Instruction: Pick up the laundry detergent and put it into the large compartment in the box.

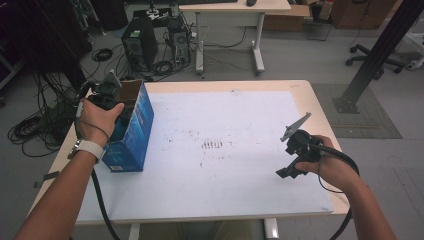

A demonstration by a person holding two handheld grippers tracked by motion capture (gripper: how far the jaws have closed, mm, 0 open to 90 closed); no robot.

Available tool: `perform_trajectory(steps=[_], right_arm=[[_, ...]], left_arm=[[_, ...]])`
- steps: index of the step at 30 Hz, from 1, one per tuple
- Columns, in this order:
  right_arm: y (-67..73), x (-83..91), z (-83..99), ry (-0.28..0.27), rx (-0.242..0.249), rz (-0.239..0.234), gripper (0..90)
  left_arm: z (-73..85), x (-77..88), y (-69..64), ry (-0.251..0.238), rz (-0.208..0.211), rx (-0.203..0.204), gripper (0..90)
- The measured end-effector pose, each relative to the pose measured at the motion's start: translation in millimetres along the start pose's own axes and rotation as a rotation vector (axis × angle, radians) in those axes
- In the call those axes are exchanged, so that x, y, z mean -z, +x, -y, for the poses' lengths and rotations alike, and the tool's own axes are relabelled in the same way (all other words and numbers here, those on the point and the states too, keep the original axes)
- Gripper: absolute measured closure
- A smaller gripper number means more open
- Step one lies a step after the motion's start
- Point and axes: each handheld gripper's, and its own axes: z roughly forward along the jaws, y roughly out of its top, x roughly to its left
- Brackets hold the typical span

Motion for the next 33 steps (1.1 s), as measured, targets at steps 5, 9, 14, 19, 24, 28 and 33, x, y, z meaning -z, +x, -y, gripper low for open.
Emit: perform_trajectory(steps=[5,9,14,19,24,28,33], right_arm=[[0.3,-0.9,-0.9,0.001,0.001,-0.002,9.9],[0.2,-0.6,-0.5,0.001,0.002,-0.001,9.9],[0.3,-0.5,0.2,0.002,0.000,-0.002,9.9],[0.2,-0.2,0.8,0.000,0.001,-0.001,9.9],[0.2,-0.1,0.9,0.000,0.003,0.000,9.9],[0.4,0.1,0.7,-0.002,0.002,-0.001,9.9],[0.6,0.4,0.6,0.000,0.003,0.000,9.9]], left_arm=[[0.0,-0.6,0.1,0.002,-0.001,-0.002,32.7],[-0.2,-1.4,0.1,0.003,0.003,-0.002,30.8],[-0.7,-2.4,-1.7,0.010,0.003,-0.011,27.2],[-0.9,-2.8,-2.5,0.015,0.006,-0.019,24.9],[-1.0,-2.8,-2.9,0.018,0.004,-0.023,24.6],[-1.2,-3.2,-3.9,0.024,0.000,-0.030,24.3],[-1.2,-2.8,-4.4,0.027,0.000,-0.037,23.9]])
